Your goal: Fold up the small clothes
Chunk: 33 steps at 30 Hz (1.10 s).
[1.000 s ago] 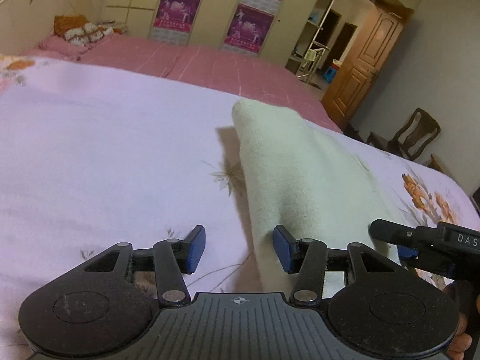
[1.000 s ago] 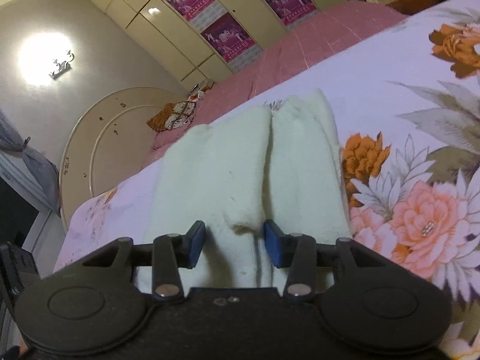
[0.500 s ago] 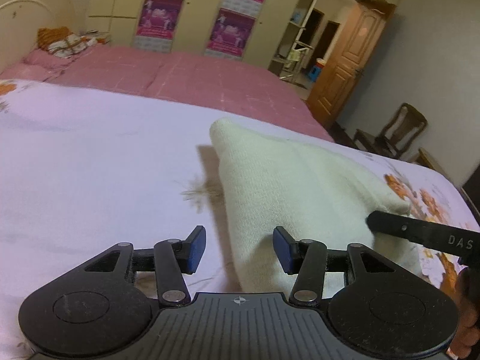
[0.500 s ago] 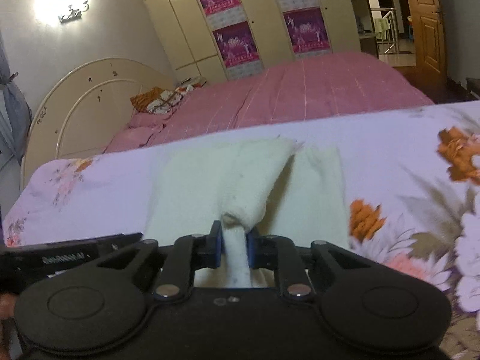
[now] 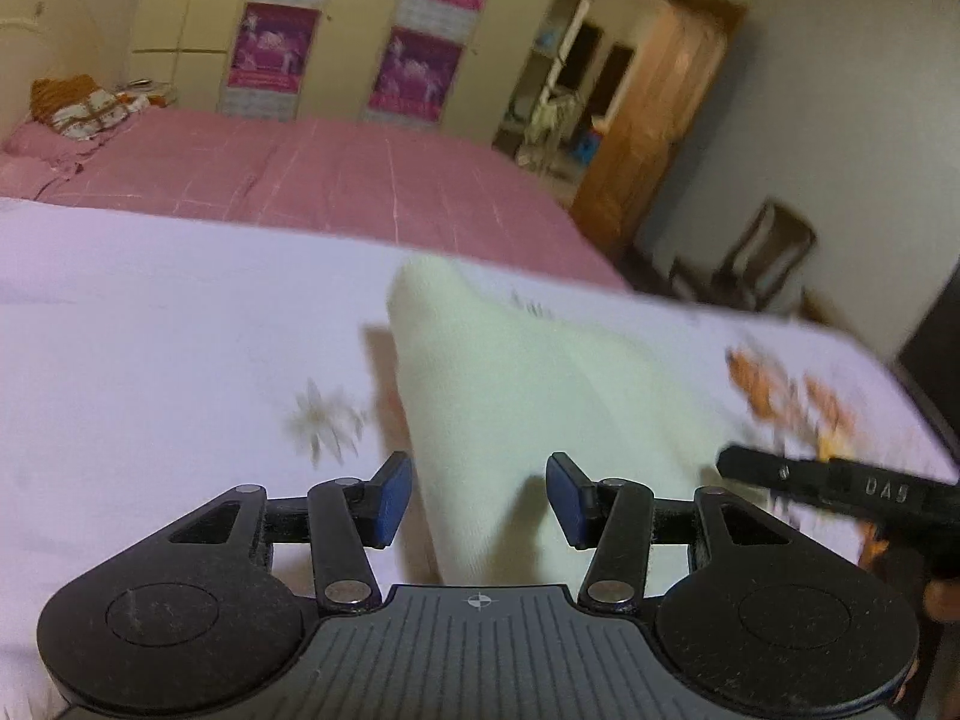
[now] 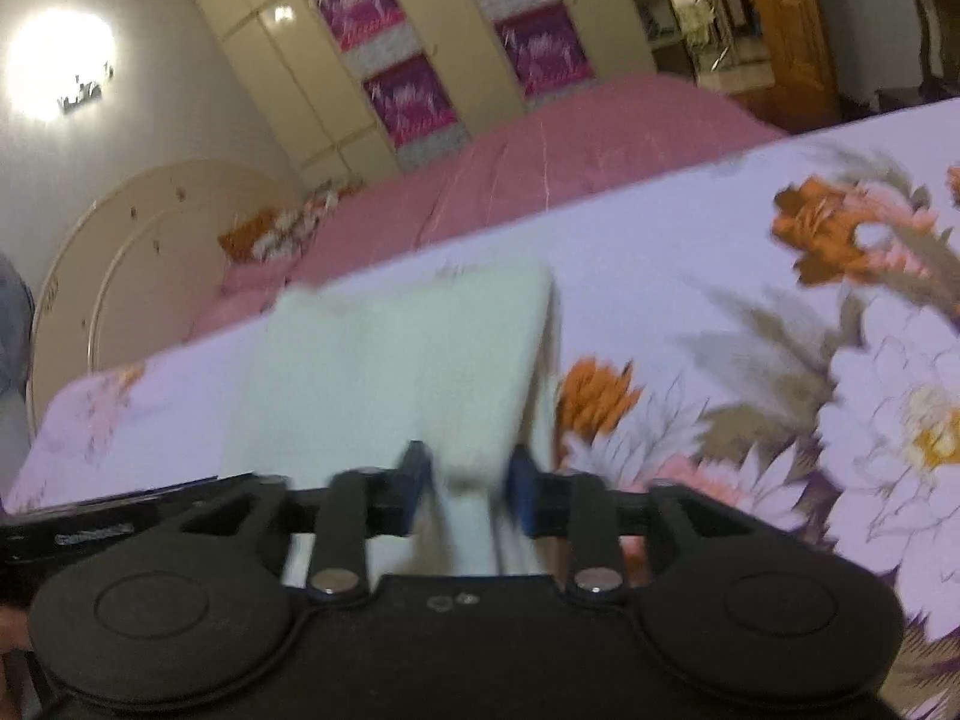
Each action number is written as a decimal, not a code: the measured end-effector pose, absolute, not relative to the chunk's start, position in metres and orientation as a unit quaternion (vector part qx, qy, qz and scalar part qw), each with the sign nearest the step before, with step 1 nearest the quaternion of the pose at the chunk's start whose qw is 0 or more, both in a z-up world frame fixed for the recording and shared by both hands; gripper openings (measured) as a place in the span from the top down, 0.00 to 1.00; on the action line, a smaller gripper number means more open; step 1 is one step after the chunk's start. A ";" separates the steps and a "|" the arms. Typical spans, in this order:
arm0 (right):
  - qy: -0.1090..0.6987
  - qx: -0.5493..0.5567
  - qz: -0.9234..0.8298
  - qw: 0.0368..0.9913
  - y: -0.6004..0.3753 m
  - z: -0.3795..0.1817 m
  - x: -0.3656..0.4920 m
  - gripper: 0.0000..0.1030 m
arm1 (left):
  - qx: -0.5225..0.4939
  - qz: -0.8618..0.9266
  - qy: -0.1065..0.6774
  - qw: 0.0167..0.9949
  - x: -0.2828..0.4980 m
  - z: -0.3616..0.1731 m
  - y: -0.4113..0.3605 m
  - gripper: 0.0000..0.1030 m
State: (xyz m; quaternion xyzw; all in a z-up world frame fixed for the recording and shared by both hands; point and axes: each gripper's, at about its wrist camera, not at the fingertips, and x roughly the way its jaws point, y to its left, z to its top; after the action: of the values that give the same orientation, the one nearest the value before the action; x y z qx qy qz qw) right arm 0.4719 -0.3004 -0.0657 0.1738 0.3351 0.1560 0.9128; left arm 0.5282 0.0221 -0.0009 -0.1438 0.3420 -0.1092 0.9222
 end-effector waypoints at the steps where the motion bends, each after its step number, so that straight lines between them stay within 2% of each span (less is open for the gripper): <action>1: 0.334 0.190 0.156 0.910 -0.306 -0.067 0.478 0.59 | -0.150 -0.102 0.344 0.921 0.534 -0.001 0.027 0.52; 8: 0.346 0.256 0.170 0.887 -0.313 -0.085 0.533 0.66 | -0.210 -0.094 0.351 0.908 0.565 -0.019 0.043 0.52; 9: 0.350 0.257 0.176 0.883 -0.311 -0.088 0.541 0.71 | -0.222 -0.093 0.356 0.903 0.571 -0.025 0.043 0.52; 10: 0.351 0.250 0.180 0.884 -0.308 -0.088 0.544 0.84 | -0.232 -0.092 0.363 0.898 0.576 -0.032 0.044 0.52; 11: 0.346 0.232 0.182 0.891 -0.305 -0.087 0.546 0.92 | -0.240 -0.093 0.373 0.891 0.581 -0.039 0.043 0.51; 14: 0.346 0.153 0.152 0.913 -0.292 -0.084 0.550 0.93 | -0.268 -0.095 0.379 0.881 0.588 -0.055 0.035 0.48; 18: 0.365 0.151 0.139 0.908 -0.292 -0.086 0.556 0.92 | -0.236 -0.094 0.382 0.889 0.581 -0.048 0.021 0.48; 20: 0.361 0.153 0.143 0.909 -0.292 -0.075 0.544 0.83 | -0.226 -0.104 0.369 0.896 0.561 -0.041 0.022 0.48; 21: 0.349 0.159 0.146 0.912 -0.296 -0.069 0.531 0.71 | -0.222 -0.109 0.365 0.897 0.549 -0.039 0.023 0.48; 22: 0.342 0.166 0.156 0.912 -0.300 -0.065 0.520 0.67 | -0.220 -0.116 0.360 0.899 0.534 -0.039 0.026 0.48; 28: 0.355 0.198 0.200 0.891 -0.327 -0.065 0.438 0.67 | -0.238 -0.135 0.367 0.889 0.465 -0.048 0.045 0.48; 33: 0.378 0.203 0.208 0.879 -0.322 -0.074 0.417 0.69 | -0.246 -0.128 0.374 0.885 0.453 -0.056 0.042 0.48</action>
State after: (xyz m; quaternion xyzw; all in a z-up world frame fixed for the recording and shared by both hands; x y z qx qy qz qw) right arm 0.4169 -0.3224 -0.0740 0.2026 0.3778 0.2080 0.8792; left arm 0.4530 0.0423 -0.0563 -0.2461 0.3737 -0.1283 0.8851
